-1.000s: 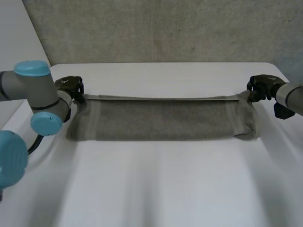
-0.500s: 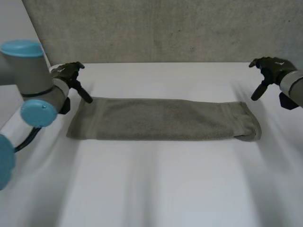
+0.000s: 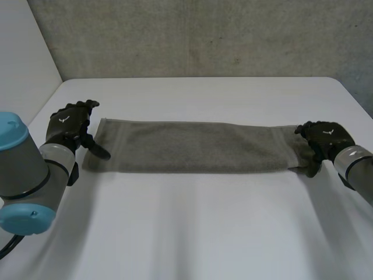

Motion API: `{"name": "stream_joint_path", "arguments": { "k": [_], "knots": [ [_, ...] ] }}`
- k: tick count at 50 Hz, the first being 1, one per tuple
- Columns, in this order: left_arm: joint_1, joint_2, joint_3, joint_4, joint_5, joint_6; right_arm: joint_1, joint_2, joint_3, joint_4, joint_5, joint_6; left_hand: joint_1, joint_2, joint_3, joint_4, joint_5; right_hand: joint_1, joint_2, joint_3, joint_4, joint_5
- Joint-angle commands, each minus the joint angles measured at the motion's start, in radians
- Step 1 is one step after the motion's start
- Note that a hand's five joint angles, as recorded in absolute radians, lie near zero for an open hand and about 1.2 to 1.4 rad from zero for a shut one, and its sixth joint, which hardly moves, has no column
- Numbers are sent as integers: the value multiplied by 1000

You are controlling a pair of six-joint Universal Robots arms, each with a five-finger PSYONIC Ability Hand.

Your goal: Fold the towel.

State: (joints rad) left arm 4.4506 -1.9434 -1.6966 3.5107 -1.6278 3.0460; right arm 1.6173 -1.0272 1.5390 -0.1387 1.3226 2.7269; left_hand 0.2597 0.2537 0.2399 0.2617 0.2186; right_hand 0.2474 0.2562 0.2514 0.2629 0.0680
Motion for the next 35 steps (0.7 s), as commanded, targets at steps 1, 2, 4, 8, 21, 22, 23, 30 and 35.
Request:
{"name": "stream_joint_path", "arguments": {
  "k": [1,2,4,8,21,22,23,30,35],
  "knots": [
    [-1,-16,-2,10,-1,0,-11,127,-66,-15,6,-1,-81,-75,-62,-83,-215,145,136,141,130,150],
    [-1,-16,-3,11,-1,-1,-11,127,-66,-15,6,-1,-81,-75,-62,-83,-215,146,137,142,130,151],
    [1,-17,-6,11,-1,0,-11,162,-101,-15,13,-1,-81,-75,-62,-83,-215,467,458,463,451,472],
    [1,-17,-12,19,-1,0,-22,168,-120,-18,42,-1,-81,-75,-62,-83,-215,1145,1137,1141,1130,1150],
    [3,-16,-20,19,-1,0,-177,52,-128,-68,156,-205,-81,-75,-62,-83,-215,1149,1140,1145,1133,1154],
    [3,-16,-20,17,-1,0,-194,47,-140,-68,156,-263,-81,-75,-62,-83,-215,1149,1140,1145,1133,1154],
    [3,-16,-20,17,-1,0,-200,46,-157,-65,156,-324,-81,-75,-62,-83,-215,1149,1140,1145,1133,1154],
    [1,-16,-21,19,-3,0,-72,7,-250,-59,159,-469,-84,-78,-65,-86,-218,1149,1140,1145,1133,1154],
    [-1,-17,-21,17,-3,2,160,3,-347,-58,153,-472,-84,-78,-65,-86,-218,1149,1140,1145,1133,1154]
  ]
}}
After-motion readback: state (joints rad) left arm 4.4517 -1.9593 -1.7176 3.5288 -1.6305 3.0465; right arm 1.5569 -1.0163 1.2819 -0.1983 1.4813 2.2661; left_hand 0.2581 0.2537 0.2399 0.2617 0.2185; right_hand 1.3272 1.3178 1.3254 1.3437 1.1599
